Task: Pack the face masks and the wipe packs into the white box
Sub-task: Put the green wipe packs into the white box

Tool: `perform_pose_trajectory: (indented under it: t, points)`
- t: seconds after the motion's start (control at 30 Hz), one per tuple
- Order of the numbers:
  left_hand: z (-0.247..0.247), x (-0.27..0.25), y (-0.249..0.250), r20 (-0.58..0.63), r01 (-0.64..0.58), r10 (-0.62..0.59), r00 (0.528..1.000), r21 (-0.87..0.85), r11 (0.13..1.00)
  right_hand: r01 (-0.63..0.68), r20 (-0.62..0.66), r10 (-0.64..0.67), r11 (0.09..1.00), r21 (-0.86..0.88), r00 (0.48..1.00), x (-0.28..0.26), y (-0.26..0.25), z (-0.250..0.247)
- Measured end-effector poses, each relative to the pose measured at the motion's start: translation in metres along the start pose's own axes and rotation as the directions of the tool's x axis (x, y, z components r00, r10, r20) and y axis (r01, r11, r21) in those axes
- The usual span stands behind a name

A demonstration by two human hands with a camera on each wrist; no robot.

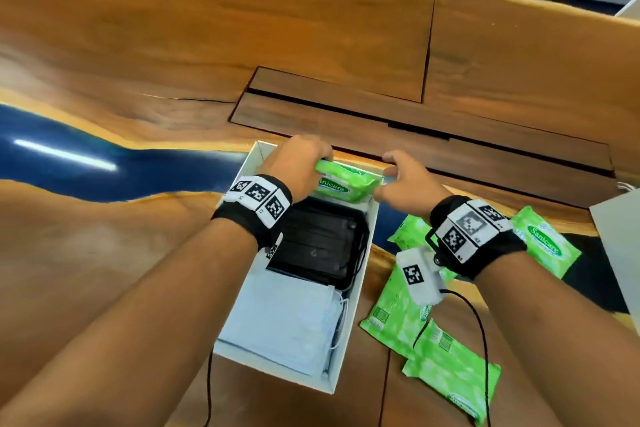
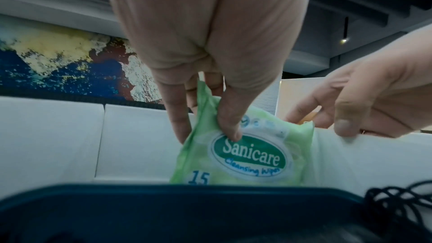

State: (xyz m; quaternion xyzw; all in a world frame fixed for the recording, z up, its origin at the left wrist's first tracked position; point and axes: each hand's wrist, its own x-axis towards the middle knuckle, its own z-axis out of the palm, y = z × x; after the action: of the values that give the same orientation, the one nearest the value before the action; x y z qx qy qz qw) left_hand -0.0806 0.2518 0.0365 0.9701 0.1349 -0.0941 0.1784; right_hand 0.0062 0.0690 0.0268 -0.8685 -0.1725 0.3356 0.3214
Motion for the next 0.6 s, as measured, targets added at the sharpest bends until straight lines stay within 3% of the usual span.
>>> perform_pose_trajectory:
  t: [0.07, 0.27, 0.47, 0.6]
  points:
    - [0.011, 0.005, 0.005, 0.04, -0.003, 0.004, 0.999, -0.009, 1.0, -0.069, 0.061, 0.064, 0.994, 0.087, 0.996, 0.003, 0.008, 0.002]
    - [0.04, -0.002, 0.014, -0.06, 0.004, -0.017, 0.998, -0.22, 0.975, -0.003, 0.054, 0.001, 0.999, 0.04, 0.999, 0.0, 0.014, 0.003]
    - [0.039, 0.0, 0.018, -0.086, 0.246, -0.251, 0.964, -0.061, 0.967, -0.022, 0.07, 0.016, 0.996, 0.083, 0.997, -0.003, 0.011, 0.002]
    - [0.038, 0.003, 0.02, -0.052, 0.366, -0.373, 0.926, -0.115, 0.924, -0.02, 0.078, 0.011, 0.993, 0.116, 0.997, -0.003, 0.011, 0.004]
